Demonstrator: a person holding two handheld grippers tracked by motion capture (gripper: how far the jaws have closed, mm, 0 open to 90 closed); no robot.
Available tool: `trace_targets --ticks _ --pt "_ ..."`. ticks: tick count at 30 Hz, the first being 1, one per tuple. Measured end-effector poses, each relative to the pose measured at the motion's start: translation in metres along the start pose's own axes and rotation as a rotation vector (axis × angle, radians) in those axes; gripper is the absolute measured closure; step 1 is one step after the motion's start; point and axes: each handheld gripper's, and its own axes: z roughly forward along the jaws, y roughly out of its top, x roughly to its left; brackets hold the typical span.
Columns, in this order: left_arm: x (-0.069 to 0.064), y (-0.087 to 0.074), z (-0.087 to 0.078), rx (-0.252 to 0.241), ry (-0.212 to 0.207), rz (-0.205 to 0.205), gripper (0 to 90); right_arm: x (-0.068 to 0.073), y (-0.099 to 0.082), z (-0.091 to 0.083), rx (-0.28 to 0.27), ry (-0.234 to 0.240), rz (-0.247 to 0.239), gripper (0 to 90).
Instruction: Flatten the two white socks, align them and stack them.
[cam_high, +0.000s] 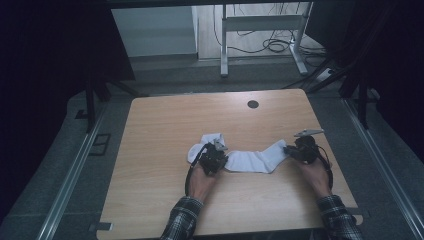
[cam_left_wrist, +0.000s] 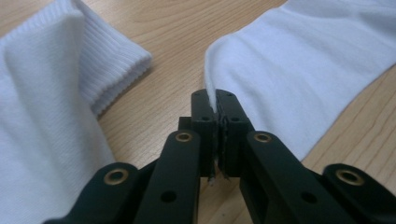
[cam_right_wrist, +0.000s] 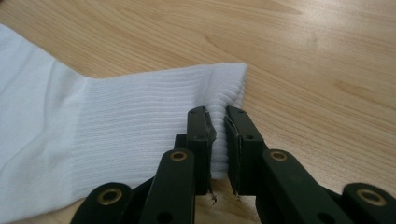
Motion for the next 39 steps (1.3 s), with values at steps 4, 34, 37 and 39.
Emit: trace_targets --ticks 4,34,37,39 --pt "0.003 -0.001 -0.011 -0.017 0.003 0.004 87.5 0.007 0.0 -0.01 -0.02 0.019 -0.014 79.9" --pt "0.013 -0.071 -0.115 0.02 0.022 0.022 87.2 0.104 -0.024 -0.051 -0.091 0.248 -0.13 79.3" --pt "0.015 -0.086 -0.112 0.046 0.02 0.003 86.9 0.111 -0.031 -0.046 -0.08 0.252 -0.137 79.2" --pt "0.017 -0.094 -0.107 0.058 0.012 -0.014 86.7 0.114 -0.034 -0.04 -0.064 0.242 -0.15 78.9"
